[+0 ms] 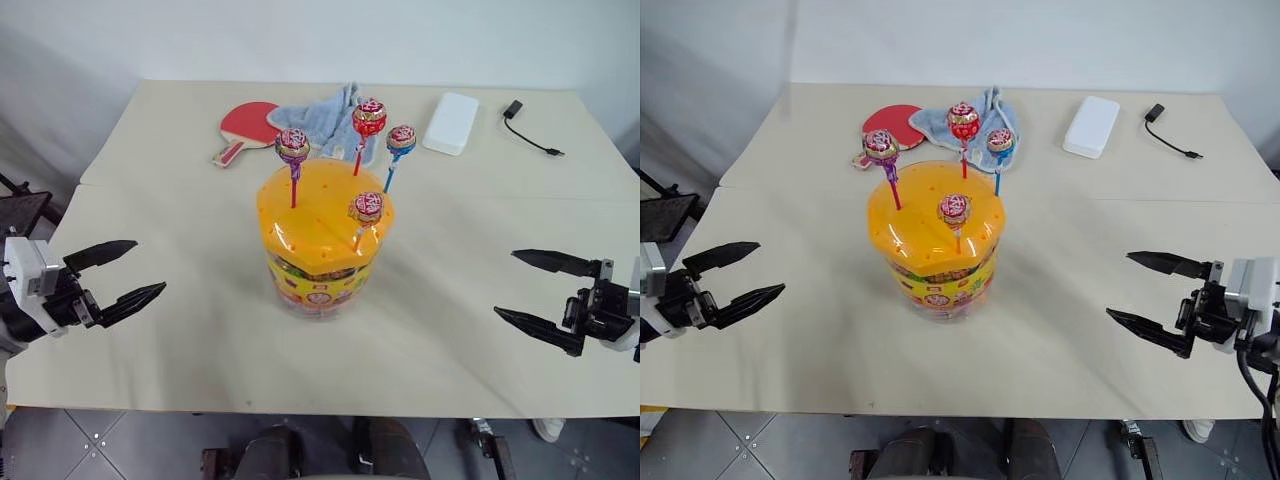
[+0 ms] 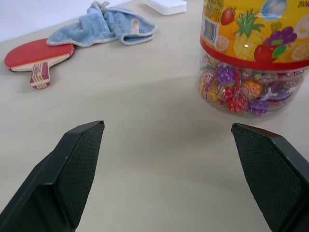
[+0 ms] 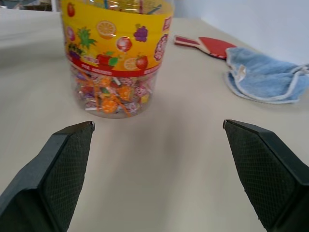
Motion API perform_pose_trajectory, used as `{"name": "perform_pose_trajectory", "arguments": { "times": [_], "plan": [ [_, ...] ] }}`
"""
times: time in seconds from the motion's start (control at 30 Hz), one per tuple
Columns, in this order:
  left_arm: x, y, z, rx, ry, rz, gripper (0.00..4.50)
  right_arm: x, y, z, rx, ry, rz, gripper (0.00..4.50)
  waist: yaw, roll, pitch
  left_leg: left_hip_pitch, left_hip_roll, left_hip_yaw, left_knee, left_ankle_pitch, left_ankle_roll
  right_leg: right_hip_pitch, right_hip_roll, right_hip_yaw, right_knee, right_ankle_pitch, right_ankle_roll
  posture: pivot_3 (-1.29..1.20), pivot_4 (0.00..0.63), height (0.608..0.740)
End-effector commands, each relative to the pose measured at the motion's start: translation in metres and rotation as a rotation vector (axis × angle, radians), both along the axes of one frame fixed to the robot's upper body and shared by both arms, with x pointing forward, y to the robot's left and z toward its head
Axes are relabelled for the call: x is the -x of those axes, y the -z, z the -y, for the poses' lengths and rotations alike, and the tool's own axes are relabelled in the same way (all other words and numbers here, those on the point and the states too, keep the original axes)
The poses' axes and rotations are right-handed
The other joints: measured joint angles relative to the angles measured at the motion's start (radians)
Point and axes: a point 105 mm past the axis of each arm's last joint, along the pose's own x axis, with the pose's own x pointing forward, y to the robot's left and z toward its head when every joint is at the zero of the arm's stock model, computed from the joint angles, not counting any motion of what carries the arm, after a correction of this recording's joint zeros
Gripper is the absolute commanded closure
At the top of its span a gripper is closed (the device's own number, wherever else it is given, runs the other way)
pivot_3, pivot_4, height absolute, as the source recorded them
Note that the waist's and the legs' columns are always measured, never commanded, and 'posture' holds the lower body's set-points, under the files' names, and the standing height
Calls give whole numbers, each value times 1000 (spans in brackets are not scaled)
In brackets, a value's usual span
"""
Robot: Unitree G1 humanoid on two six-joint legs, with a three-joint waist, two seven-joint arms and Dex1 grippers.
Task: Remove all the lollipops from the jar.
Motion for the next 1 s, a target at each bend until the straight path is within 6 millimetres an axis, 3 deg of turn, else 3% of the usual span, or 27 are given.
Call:
{"name": "perform_pose_trajectory", "arguments": {
  "times": [0.03,0.13,0.2,0.27,0.4,0.5,0.73,0.97,1.0],
  "plan": [
    [0,-4,1,34,17,-10,0,1,-11,-2,-47,-6,47,28,0,0,0,0,0,0,0,0,0,0,0,0,0,0,0,0,150,740],
    [-1,-31,11,200,68,67,0,1,-26,-9,-136,-16,110,28,1,0,0,0,0,0,1,0,0,0,0,0,0,0,0,0,150,740],
    [9,-53,28,268,191,67,0,10,-56,-10,-264,-30,155,28,1,1,1,0,0,-1,2,0,0,0,0,0,1,0,0,0,150,740],
    [15,-69,39,321,274,54,0,17,-68,-16,-268,-49,154,28,2,1,1,-1,0,-2,2,0,0,0,-1,0,4,0,0,0,150,740],
    [23,-88,78,303,480,26,0,24,-88,-30,-282,-74,178,28,3,1,1,-1,0,-4,2,0,0,2,0,-1,2,0,0,0,150,740],
    [18,-97,106,255,580,57,0,26,-89,-39,-260,-102,189,28,7,0,1,0,-1,-4,3,0,0,3,0,-1,1,0,0,0,150,740],
    [-10,-112,166,271,693,135,0,25,-68,-42,-145,-159,165,28,25,0,1,0,-4,-3,5,1,2,5,6,-1,2,2,4,0,150,740],
    [-28,-109,191,267,711,37,0,27,-67,-54,-196,-225,175,28,25,0,1,-1,-5,-2,6,2,3,5,8,-1,1,3,6,0,150,740],
    [-30,-110,192,273,710,32,425,27,-68,-54,-215,-227,179,0,25,0,1,-1,-5,-3,6,2,3,6,8,-1,1,3,6,0,150,740]
  ]
}}
